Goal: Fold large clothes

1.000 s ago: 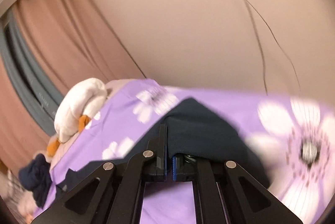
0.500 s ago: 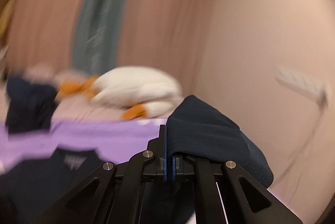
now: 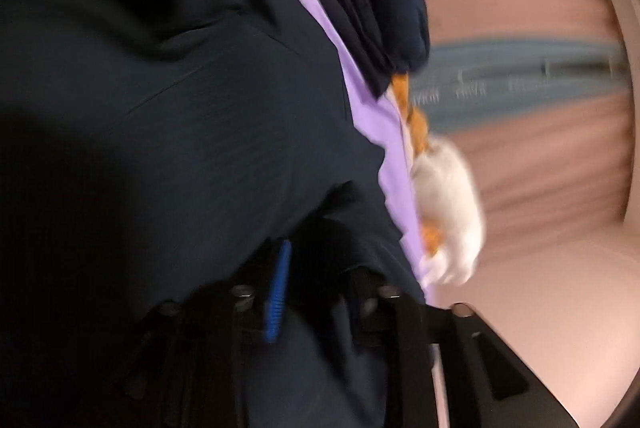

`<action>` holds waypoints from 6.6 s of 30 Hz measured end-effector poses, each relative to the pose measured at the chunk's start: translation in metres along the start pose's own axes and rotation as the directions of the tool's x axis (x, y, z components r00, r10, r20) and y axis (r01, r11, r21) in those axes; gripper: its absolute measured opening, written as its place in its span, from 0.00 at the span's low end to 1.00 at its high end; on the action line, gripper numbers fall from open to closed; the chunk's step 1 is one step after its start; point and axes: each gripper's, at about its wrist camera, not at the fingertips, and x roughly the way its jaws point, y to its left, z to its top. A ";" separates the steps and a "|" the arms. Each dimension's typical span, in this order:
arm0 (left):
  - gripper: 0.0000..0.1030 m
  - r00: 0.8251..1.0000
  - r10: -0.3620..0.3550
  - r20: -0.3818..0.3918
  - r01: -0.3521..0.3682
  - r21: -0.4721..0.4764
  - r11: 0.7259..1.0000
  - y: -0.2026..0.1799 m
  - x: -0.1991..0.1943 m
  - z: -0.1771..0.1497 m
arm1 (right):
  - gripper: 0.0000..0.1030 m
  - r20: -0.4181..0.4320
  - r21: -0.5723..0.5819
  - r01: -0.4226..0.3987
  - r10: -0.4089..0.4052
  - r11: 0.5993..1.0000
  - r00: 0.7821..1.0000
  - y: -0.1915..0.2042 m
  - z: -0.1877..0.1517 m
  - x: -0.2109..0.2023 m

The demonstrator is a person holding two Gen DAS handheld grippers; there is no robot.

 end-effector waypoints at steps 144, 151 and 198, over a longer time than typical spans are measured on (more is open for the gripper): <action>0.73 0.840 -0.477 -0.260 0.478 -0.062 0.876 -0.085 0.192 0.063 | 0.40 0.455 0.883 -0.461 0.404 -0.089 0.793 -0.214 -0.309 0.158; 0.31 0.821 -0.495 -0.285 0.492 -0.088 0.866 -0.083 0.207 0.062 | 0.40 0.453 0.879 -0.470 0.443 -0.077 0.774 -0.202 -0.298 0.165; 0.52 0.805 -0.417 -0.423 0.439 -0.050 0.897 -0.059 0.199 0.059 | 0.73 0.402 0.579 -0.704 0.607 0.411 0.685 -0.222 -0.133 0.218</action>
